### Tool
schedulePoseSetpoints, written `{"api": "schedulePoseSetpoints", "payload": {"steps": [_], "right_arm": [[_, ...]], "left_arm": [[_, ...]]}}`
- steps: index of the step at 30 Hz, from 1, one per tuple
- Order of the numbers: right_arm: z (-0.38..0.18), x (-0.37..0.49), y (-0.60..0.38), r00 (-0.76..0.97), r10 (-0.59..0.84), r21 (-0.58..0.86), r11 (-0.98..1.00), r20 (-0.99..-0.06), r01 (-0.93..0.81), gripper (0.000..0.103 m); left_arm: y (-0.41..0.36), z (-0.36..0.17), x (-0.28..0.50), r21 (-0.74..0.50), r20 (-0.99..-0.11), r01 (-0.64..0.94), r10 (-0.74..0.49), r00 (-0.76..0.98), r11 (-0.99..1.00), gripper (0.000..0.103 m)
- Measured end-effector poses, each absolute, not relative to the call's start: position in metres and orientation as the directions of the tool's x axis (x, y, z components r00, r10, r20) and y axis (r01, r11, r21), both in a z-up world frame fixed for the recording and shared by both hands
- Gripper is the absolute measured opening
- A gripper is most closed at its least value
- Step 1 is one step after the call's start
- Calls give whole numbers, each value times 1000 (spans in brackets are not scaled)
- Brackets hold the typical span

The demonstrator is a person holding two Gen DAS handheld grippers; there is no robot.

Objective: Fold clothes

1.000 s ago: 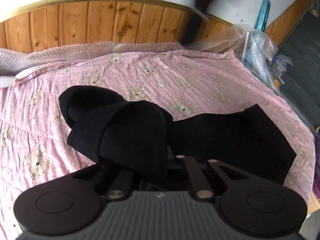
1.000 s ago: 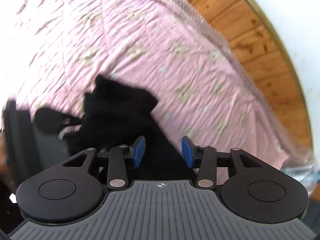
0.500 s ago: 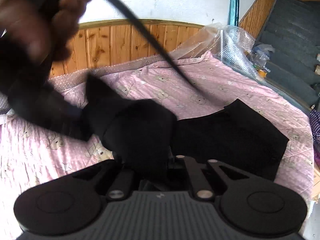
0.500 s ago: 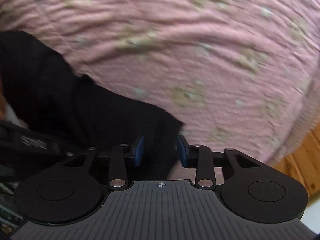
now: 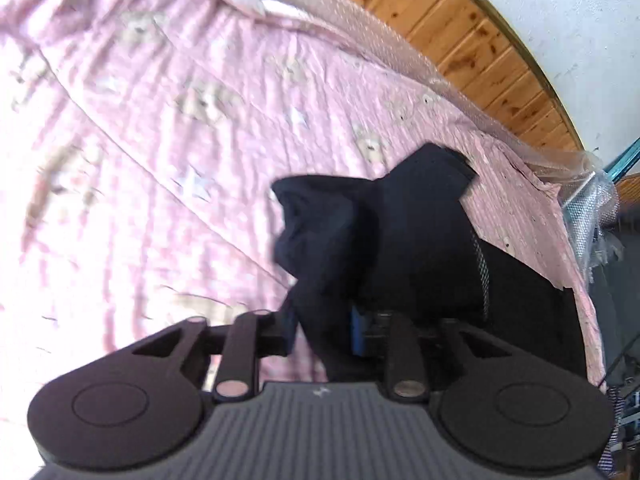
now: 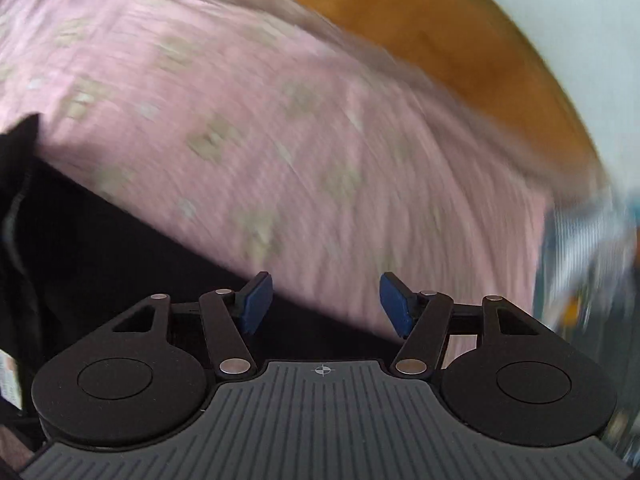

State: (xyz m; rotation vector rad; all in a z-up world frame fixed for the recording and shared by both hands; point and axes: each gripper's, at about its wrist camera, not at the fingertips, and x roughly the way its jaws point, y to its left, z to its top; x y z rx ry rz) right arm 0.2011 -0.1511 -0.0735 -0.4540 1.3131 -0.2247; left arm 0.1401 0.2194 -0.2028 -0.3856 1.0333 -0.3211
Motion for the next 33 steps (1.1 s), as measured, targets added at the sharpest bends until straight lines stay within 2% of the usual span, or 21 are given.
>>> {"api": "schedulePoseSetpoints", "payload": {"steps": [2, 5, 6, 7, 9, 11, 12, 14, 15, 16, 18, 20, 22, 23, 24, 26, 29, 30, 31, 32, 33], "right_arm": [[-98, 156, -177, 225, -404, -419, 908, -887, -20, 64], [-138, 93, -202, 235, -384, -385, 922, -893, 41, 71], [-150, 78, -204, 260, -385, -389, 921, -886, 39, 76], [-163, 63, -207, 286, -386, -393, 919, -877, 37, 81], [-187, 42, -217, 349, -397, -414, 910, -849, 28, 82], [-205, 27, -242, 402, -363, -376, 925, -841, 50, 82], [-215, 20, -254, 428, -346, -356, 933, -835, 60, 82], [-223, 6, -281, 475, -280, -265, 959, -834, 100, 85], [-222, -1, -295, 498, -233, -196, 972, -835, 126, 79], [-222, -8, -309, 519, -187, -125, 980, -834, 151, 61], [-219, -17, -339, 531, -112, -3, 979, -840, 202, 45], [-217, -22, -352, 536, -98, -8, 986, -839, 166, 30], [-214, -24, -359, 542, -94, -36, 992, -835, 118, 5], [-209, -26, -366, 559, -107, -53, 992, -822, 112, 3], [-205, -28, -374, 574, -119, -66, 992, -810, 112, 3], [-204, -37, -417, 568, -141, -19, 976, -811, 216, 3], [-203, -51, -481, 554, -174, 52, 929, -814, 367, 3], [-202, -55, -503, 548, -184, 75, 907, -816, 415, 8], [-202, -60, -524, 542, -194, 98, 881, -818, 462, 22], [-202, -65, -546, 535, -203, 120, 853, -820, 507, 26], [-201, -69, -567, 528, -212, 142, 822, -822, 551, 32]], "left_arm": [[219, -192, 132, -408, -786, 54, -381, 487, 911, 29], [188, -163, 110, -260, -798, 108, -277, 536, 959, 29], [174, -152, 100, -208, -794, 131, -246, 556, 969, 29], [161, -142, 89, -155, -789, 154, -216, 576, 976, 33], [131, -128, 71, -22, -770, 139, -105, 630, 990, 37], [101, -117, 53, 121, -730, 88, 29, 683, 989, 48], [88, -113, 45, 177, -714, 72, 77, 696, 982, 50], [70, -115, 36, 196, -750, 110, 76, 657, 974, 52], [60, -118, 31, 186, -768, 135, 58, 638, 973, 52], [50, -122, 27, 176, -786, 160, 40, 617, 971, 52], [28, -132, 16, 164, -810, 204, 14, 587, 965, 52], [5, -142, 5, 157, -828, 245, -8, 561, 957, 55], [-17, -154, -6, 166, -841, 278, -11, 540, 946, 60], [-27, -162, -10, 212, -837, 278, 27, 547, 937, 63], [-37, -170, -13, 258, -830, 278, 65, 553, 925, 63], [-55, -186, -20, 340, -816, 279, 134, 562, 898, 63], [-60, -204, -22, 383, -818, 314, 161, 552, 869, 66], [-61, -207, -23, 395, -814, 323, 165, 557, 860, 68], [-60, -208, -24, 400, -808, 327, 161, 567, 856, 69], [-58, -209, -24, 396, -807, 333, 151, 571, 856, 65], [-54, -208, -22, 376, -813, 341, 131, 567, 862, 57]]}}
